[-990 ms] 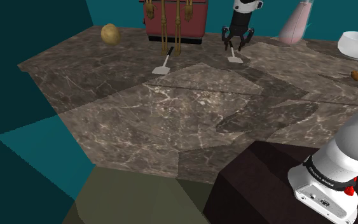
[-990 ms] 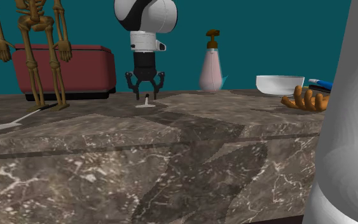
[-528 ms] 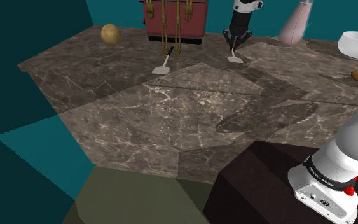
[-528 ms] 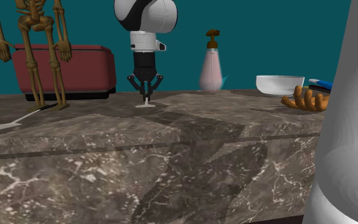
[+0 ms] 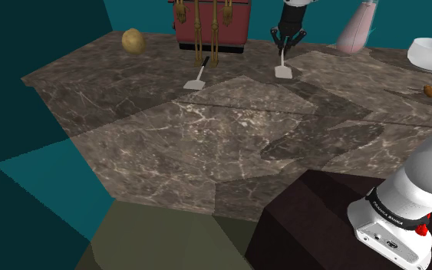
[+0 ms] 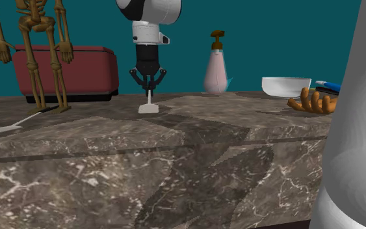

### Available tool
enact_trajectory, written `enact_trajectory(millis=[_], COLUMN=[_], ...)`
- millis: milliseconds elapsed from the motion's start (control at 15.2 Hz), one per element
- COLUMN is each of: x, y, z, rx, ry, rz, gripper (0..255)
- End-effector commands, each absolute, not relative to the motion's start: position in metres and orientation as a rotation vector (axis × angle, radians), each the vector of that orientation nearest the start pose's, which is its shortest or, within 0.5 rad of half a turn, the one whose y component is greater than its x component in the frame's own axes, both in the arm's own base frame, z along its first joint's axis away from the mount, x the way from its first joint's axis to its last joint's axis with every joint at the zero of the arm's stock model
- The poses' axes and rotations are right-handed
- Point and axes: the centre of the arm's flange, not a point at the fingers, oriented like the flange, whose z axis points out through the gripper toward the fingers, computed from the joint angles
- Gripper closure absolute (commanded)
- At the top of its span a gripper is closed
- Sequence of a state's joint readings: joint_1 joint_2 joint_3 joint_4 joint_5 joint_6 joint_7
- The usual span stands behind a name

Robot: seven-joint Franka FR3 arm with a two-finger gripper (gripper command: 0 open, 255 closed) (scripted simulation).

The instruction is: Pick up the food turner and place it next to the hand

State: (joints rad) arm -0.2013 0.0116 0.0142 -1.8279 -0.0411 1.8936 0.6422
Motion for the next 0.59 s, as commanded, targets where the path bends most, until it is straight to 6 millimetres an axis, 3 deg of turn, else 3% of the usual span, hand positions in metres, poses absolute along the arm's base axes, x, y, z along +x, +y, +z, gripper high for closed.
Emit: enact_trajectory(millis=[0,528], x=[0.562,0.562], y=[-0.111,-0.111], z=[0.534,0.576], rx=[-2.905,-2.905], ry=[1.258,1.258], rz=[-0.097,-0.097], gripper=[255,255])
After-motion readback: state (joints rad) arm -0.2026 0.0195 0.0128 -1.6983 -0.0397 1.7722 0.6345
